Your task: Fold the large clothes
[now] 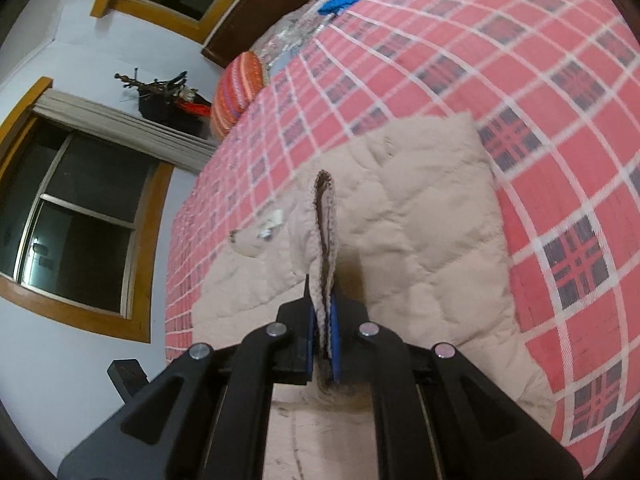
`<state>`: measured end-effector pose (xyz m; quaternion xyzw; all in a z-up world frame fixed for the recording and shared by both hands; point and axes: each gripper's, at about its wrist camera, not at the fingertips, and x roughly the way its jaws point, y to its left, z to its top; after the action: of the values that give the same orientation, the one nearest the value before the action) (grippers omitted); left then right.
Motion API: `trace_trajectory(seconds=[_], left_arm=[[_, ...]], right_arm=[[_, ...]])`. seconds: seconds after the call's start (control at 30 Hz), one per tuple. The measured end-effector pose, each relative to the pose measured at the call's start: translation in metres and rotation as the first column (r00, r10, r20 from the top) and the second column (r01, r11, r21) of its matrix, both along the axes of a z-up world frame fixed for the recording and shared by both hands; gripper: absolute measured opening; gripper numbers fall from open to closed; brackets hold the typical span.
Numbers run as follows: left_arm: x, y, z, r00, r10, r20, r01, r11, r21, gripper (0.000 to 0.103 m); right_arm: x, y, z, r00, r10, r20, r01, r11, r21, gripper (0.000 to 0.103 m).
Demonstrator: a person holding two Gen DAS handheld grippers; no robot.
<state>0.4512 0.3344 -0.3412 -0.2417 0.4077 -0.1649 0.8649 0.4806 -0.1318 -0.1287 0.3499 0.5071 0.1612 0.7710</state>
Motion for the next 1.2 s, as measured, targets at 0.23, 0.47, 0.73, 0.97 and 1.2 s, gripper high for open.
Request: trace_trajectory(seconds=[0.23, 0.47, 0.73, 0.97, 1.2], left_arm=[[0.006, -0.003, 0.001, 1.0, -0.02, -0.019, 0.02, 1.0, 0.003, 0.067], [0.047, 0.0, 0.026, 0.999, -0.038, -0.016, 0.037, 0.999, -0.03, 0.072], [0.066, -0.015, -0.002, 0.993, -0.022, -0.113, 0.026, 0.999, 0.034, 0.072], [-0.003, -0.034, 0.009, 0.978, -0.202, -0.053, 0.201, 0.979, -0.026, 0.073], [-0.009, -0.035, -0.007, 0.981, -0.174, -0.09, 0.174, 0.985, -0.013, 0.072]], right_arm=[[0.007, -0.004, -0.031, 0.999, -0.002, -0.039, -0.001, 0.997, -0.073, 0.011], [0.006, -0.011, 0.009, 0.996, -0.012, 0.086, 0.016, 0.999, -0.039, 0.013], [0.02, 0.01, -0.043, 0.997, 0.07, -0.037, -0.074, 0.991, -0.113, 0.005], [-0.032, -0.005, -0.023, 0.993, 0.114, 0.032, -0.113, 0.993, -0.031, 0.011], [-0.03, -0.001, -0.039, 0.995, 0.101, -0.017, -0.102, 0.994, -0.047, 0.012]])
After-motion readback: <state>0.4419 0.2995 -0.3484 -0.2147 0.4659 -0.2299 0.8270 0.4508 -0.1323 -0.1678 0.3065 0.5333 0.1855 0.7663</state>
